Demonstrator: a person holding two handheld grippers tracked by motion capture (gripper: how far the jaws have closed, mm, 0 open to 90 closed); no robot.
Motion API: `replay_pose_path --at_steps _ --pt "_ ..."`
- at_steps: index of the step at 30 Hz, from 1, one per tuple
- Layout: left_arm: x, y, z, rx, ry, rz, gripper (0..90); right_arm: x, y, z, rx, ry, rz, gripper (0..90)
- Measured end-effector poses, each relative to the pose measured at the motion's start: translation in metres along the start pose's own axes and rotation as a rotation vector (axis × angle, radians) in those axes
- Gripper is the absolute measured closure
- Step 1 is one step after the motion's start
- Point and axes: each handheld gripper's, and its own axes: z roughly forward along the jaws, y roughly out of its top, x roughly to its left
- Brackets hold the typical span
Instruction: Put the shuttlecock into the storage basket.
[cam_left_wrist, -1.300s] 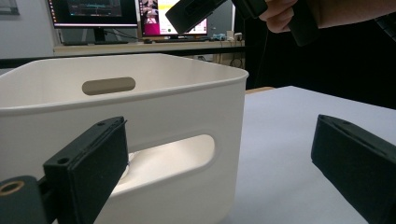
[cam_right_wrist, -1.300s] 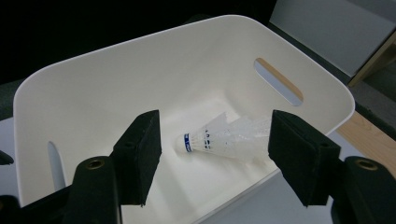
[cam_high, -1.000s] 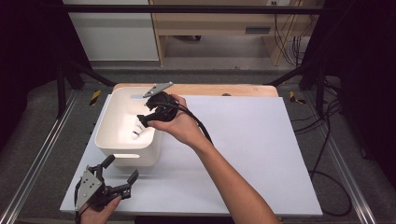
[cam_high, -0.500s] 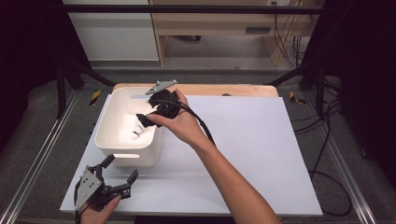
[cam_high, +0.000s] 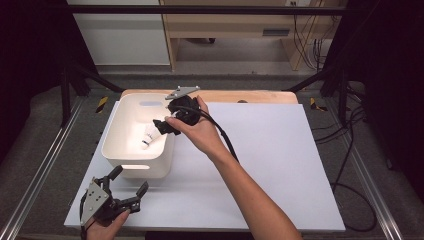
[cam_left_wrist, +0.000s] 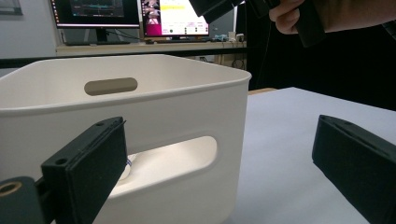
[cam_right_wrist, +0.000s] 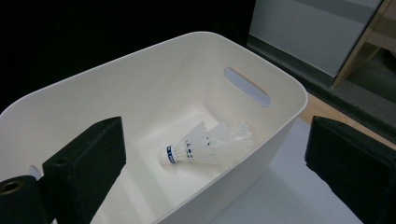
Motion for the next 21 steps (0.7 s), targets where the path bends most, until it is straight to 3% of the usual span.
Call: replay_pose_path --at_steps 13,21 --pt "-0.002 0.0 -0.001 -0.004 -0.006 0.0 3.0 -0.003 -0.005 -0.017 -0.044 -0.042 0.009 5.2" --pt "-0.003 0.0 0.0 -0.009 -0.011 0.0 1.8 -0.008 -0.012 -0.019 -0.068 -0.067 0.009 5.6"
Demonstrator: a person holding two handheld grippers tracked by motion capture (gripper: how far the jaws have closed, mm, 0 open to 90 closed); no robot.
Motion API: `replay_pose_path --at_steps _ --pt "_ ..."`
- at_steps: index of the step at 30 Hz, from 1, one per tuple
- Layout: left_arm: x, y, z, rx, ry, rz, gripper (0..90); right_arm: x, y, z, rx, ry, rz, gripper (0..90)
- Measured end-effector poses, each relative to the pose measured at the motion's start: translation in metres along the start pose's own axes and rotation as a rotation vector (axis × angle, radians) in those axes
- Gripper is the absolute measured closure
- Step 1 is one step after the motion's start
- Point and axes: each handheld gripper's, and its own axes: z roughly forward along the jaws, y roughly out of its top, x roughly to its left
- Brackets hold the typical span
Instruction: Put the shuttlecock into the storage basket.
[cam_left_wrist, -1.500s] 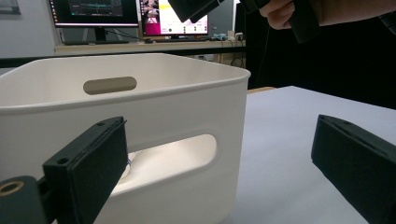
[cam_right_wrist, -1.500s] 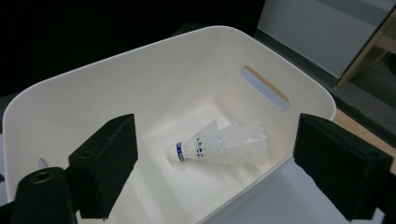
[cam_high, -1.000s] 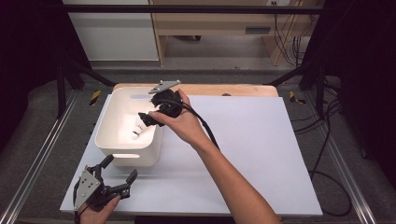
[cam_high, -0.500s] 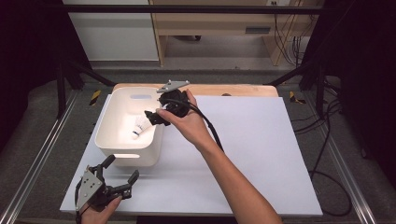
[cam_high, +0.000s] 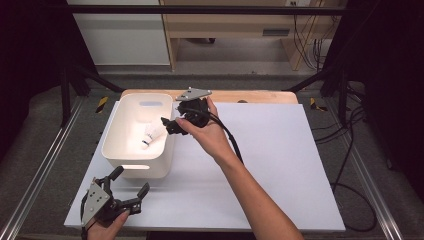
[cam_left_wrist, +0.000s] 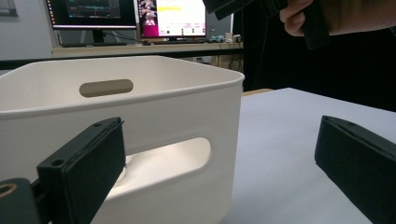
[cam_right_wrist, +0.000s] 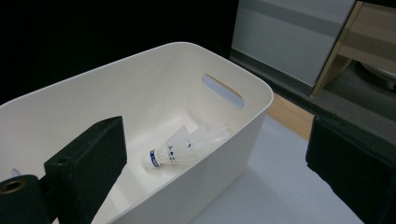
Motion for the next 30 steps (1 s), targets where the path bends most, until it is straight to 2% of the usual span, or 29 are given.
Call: replay_pose_path --at_steps 12,17,30 --pt "0.0 0.0 -0.001 -0.006 -0.005 0.003 1.0 -0.007 -0.004 -0.003 0.001 -0.023 -0.002 5.5" --pt "0.0 0.0 -0.001 -0.004 -0.005 0.004 1.0 -0.011 -0.009 -0.005 0.004 -0.031 0.011 5.7" --pt "0.0 0.0 -0.001 -0.003 0.001 0.005 0.9 -0.032 -0.019 -0.03 -0.026 -0.068 0.034 6.0"
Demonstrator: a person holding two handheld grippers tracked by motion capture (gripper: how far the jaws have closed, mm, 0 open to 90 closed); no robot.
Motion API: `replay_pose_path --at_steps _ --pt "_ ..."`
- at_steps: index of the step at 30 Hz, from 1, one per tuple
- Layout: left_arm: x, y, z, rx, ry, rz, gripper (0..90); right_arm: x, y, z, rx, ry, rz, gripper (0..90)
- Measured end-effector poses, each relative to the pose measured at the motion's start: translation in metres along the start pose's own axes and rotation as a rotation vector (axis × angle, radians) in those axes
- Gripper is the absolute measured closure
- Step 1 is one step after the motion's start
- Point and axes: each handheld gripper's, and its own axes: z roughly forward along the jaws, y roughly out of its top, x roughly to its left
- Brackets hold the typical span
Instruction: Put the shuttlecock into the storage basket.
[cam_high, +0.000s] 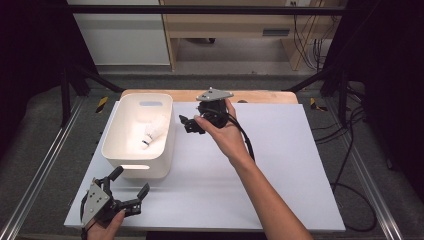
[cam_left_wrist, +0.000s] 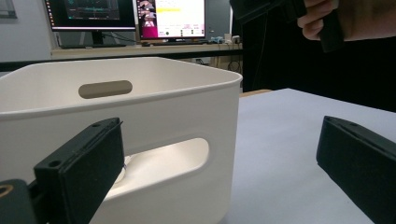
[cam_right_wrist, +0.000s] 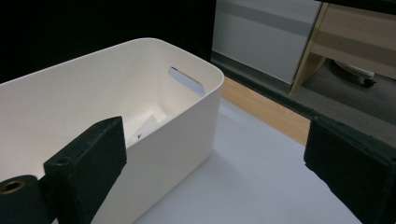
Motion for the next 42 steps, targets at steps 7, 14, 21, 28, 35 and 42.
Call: replay_pose_path --at_steps 7,14,21,28,35,42 --pt "0.001 0.0 -0.001 -0.001 0.005 -0.002 0.9 -0.018 -0.008 -0.016 -0.009 -0.034 0.024 6.0" --pt "0.002 -0.001 -0.002 0.001 0.01 -0.002 0.9 -0.031 -0.017 -0.026 -0.011 -0.056 0.041 6.1" --pt "0.004 -0.001 -0.001 0.002 0.013 -0.002 0.9 -0.042 -0.025 -0.038 -0.017 -0.08 0.055 5.7" --pt "0.007 -0.001 -0.002 0.002 0.019 -0.005 0.9 -0.057 -0.03 -0.053 -0.037 -0.101 0.084 5.5" --pt "0.008 -0.002 -0.003 0.001 0.024 -0.008 0.9 -0.064 -0.035 -0.067 -0.057 -0.108 0.103 5.2" --pt "0.011 -0.002 -0.004 0.0 0.03 -0.009 0.8 -0.072 -0.04 -0.081 -0.072 -0.122 0.116 4.6"
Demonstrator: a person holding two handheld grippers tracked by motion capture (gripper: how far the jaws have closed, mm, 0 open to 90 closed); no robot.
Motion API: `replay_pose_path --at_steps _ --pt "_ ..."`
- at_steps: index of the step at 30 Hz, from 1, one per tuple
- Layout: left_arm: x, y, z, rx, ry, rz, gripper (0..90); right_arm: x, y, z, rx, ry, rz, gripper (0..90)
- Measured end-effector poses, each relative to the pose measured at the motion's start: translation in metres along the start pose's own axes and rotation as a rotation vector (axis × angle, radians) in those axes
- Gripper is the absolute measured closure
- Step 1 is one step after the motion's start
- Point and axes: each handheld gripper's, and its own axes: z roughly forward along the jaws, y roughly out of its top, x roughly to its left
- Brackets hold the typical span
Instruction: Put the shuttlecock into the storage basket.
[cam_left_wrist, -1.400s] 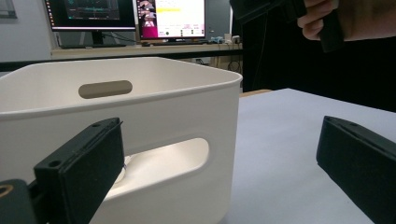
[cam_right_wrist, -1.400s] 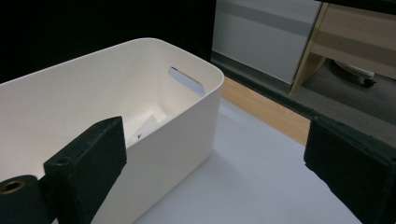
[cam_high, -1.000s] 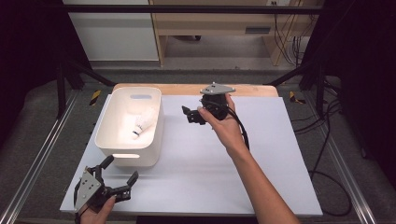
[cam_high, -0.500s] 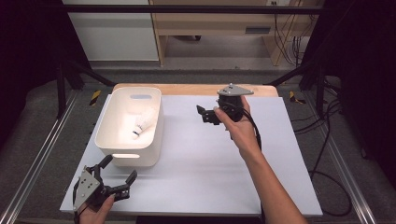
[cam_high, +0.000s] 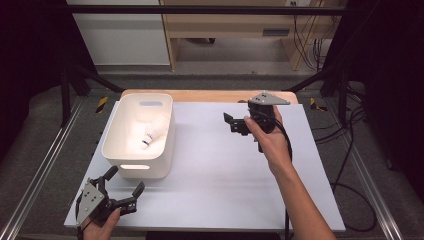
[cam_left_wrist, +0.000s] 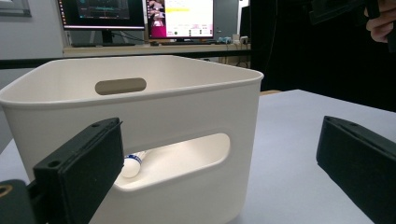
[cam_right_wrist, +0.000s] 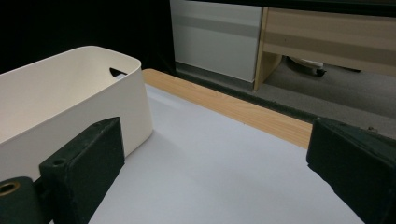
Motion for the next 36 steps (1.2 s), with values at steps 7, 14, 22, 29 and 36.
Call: replay_pose_path --at_steps 7,14,22,29,36 --pt "0.002 0.0 -0.001 -0.002 0.005 -0.001 0.8 -0.007 -0.003 -0.008 -0.009 -0.008 0.01 4.6" --pt "0.003 -0.001 -0.002 -0.002 0.01 -0.002 0.8 -0.013 -0.008 -0.017 -0.018 -0.012 0.021 4.3" --pt "0.006 -0.001 -0.004 -0.006 0.019 -0.005 0.8 -0.02 -0.015 -0.026 -0.023 -0.017 0.036 3.6" --pt "0.007 -0.002 -0.003 -0.003 0.021 -0.006 0.7 -0.026 -0.023 -0.031 -0.018 -0.025 0.044 3.6" --pt "0.006 -0.002 -0.003 -0.004 0.021 -0.004 0.7 -0.031 -0.032 -0.038 -0.026 -0.032 0.052 3.6"
